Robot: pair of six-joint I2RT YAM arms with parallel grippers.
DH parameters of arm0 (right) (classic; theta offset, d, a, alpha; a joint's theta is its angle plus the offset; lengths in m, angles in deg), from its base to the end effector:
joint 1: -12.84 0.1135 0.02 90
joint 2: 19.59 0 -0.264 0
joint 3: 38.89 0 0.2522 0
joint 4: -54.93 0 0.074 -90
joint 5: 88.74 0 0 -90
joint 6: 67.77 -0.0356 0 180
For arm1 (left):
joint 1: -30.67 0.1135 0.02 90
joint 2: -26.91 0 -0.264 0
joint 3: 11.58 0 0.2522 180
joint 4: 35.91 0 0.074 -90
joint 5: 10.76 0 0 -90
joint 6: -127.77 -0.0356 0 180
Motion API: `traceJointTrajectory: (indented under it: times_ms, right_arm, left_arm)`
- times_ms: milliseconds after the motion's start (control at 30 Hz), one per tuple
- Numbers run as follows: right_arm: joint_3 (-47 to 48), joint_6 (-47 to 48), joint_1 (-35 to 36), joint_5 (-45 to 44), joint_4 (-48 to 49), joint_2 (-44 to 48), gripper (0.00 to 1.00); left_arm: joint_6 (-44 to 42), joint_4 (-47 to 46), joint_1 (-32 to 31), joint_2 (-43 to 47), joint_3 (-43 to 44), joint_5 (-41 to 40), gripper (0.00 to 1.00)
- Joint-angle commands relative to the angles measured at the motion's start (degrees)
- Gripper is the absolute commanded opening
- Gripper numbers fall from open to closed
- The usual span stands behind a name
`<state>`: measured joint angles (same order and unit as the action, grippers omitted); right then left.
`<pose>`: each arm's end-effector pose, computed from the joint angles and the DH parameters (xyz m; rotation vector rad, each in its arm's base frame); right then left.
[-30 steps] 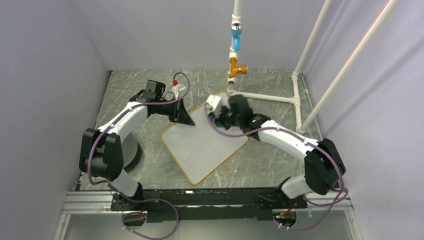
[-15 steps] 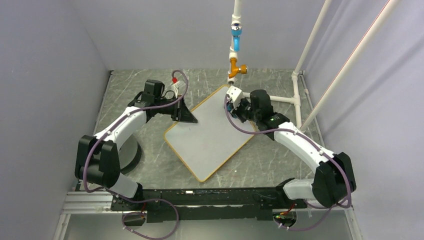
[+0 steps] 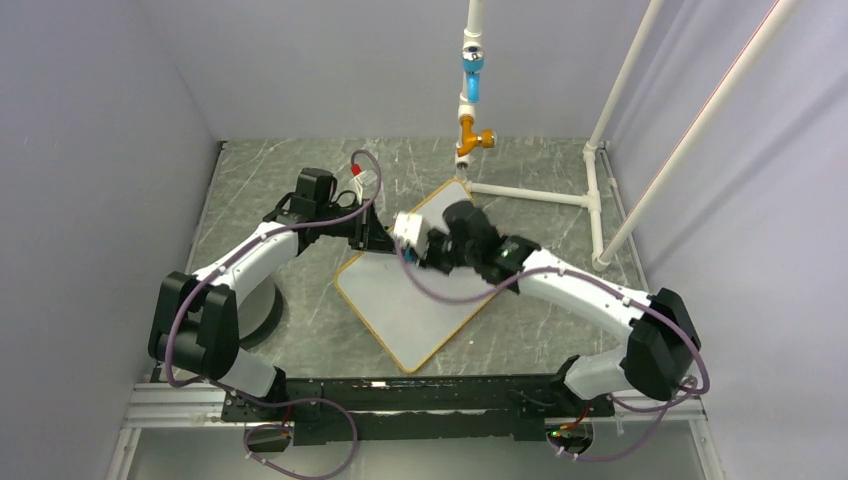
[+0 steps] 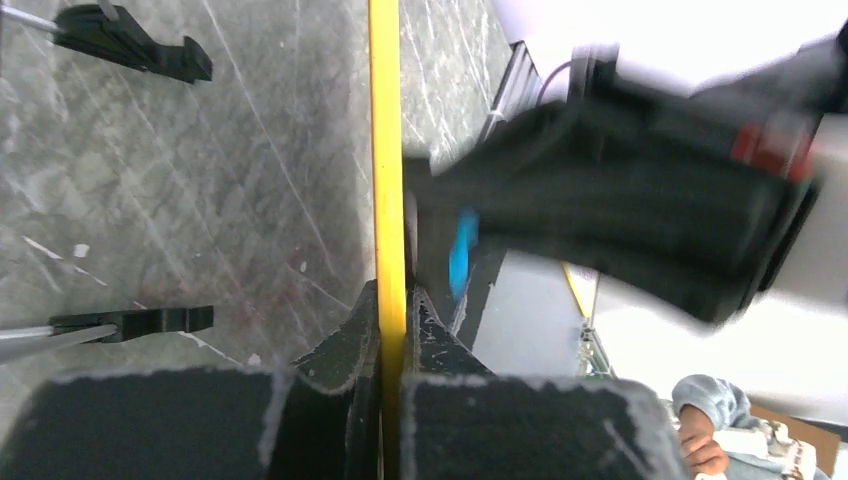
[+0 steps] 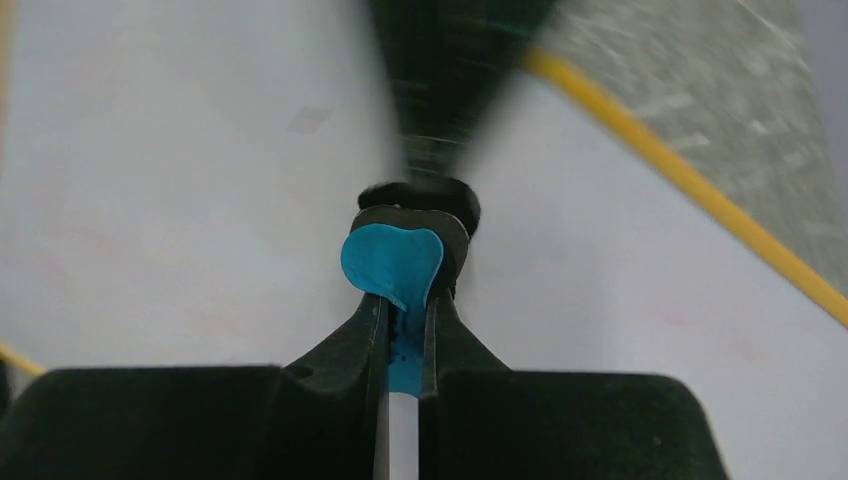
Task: Erase the whiteboard
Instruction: Erase the whiteboard at the center of the board.
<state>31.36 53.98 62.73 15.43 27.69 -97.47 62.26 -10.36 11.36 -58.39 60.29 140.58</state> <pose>0.1889 0.2378 0.2761 -1.5382 1.5635 0.4487 0.2864 -0.1335 0.2607 0.5233 2.2291 -1.6045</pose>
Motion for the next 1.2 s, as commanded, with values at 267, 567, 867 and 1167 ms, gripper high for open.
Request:
traceJointTrajectory:
  times_ms: [267,567,867,1167]
  right_arm:
    - [-1.1,0.0,-13.1,-6.2,-0.9,3.1,0.0]
    - [-12.1,6.1,6.8,2.3,-4.1,8.4,0.0]
    - [-6.8,1.1,-12.2,1.9,-3.4,8.5,0.0]
    - [-8.8,2.9,-26.0,5.7,-3.9,8.5,0.0]
  left_arm:
    - [2.4,0.8,-2.2,8.0,2.7,16.1,0.0]
    - [13.8,-11.3,-1.3,9.0,1.9,13.4,0.0]
    - [7.0,-2.0,0.7,10.6,2.8,14.2,0.0]
    - [5.7,0.5,2.5,12.6,4.3,14.0,0.0]
